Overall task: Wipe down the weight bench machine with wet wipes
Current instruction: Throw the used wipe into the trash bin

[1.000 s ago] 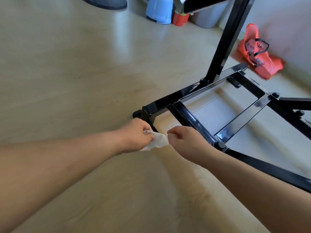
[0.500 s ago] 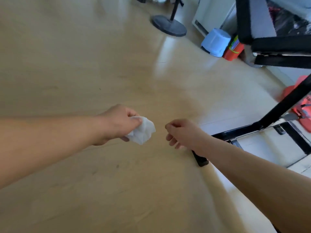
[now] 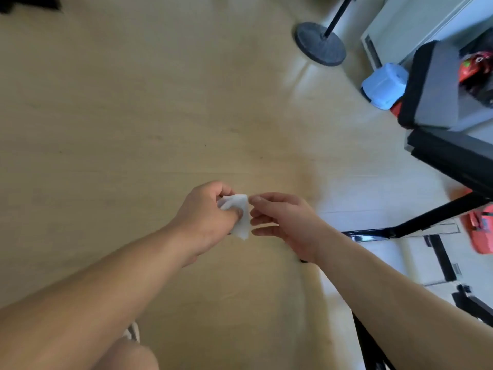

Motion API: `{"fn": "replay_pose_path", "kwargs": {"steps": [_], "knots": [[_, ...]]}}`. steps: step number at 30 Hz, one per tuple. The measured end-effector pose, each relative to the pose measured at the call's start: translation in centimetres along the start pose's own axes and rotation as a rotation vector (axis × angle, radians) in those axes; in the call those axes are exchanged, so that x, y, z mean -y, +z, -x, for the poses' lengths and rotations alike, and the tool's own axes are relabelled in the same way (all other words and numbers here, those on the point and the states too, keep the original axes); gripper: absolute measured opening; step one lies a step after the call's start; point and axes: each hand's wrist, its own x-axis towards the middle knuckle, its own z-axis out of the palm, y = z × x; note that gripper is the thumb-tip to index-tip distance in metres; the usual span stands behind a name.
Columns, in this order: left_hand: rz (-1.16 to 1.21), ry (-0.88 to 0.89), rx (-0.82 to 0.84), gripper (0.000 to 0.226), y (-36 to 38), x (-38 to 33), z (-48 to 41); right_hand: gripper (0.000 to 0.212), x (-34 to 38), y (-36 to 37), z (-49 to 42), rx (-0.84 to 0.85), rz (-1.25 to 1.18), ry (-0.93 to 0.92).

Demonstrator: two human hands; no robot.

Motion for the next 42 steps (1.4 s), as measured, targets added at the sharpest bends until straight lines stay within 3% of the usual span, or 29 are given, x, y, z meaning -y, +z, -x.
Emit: {"fn": "replay_pose_path", "kwargs": {"steps": [5, 10, 16, 21, 24, 28, 32, 36, 42], "knots": [[0.069, 0.006, 0.15, 0.015, -0.3, -8.7, 7.5, 0.023, 4.8, -1.8, 9.6, 0.128, -0.071, 0.025], [0.086, -0.017, 0.108, 0.02, -1.9, -17.8, 13.8, 0.018, 12.0, -3.5, 19.0, -0.097, -0.068, -0.014], [0.075, 0.05, 0.019, 0.01, -4.9, -28.8, 18.7, 0.011, 20.8, -3.8, 27.6, -0.357, -0.023, -0.03], [-0.027, 0.222, 0.111, 0.023, -2.3, -35.4, 20.0, 0.009, 25.3, -5.5, 30.7, -0.453, -0.204, -0.049], [-0.097, 0.286, 0.284, 0.035, 0.6, -39.0, 19.8, 0.016, 26.7, -8.5, 31.8, -0.495, -0.382, -0.033], [-0.026, 0.24, 0.435, 0.028, 3.4, -43.4, 17.3, 0.017, 29.1, -14.0, 31.1, -0.523, -0.424, -0.071], [-0.146, 0.324, 0.311, 0.018, 5.9, -47.1, 12.5, 0.023, 33.0, -18.6, 28.2, -0.488, -0.263, -0.053], [0.033, 0.239, 0.217, 0.011, 7.9, -51.6, 7.2, 0.025, 38.4, -22.2, 24.1, -0.469, -0.202, -0.08], [-0.044, 0.342, 0.302, 0.011, 11.8, -59.1, -5.4, 0.012, 45.3, -30.0, 15.5, -0.612, -0.257, -0.15]]}}
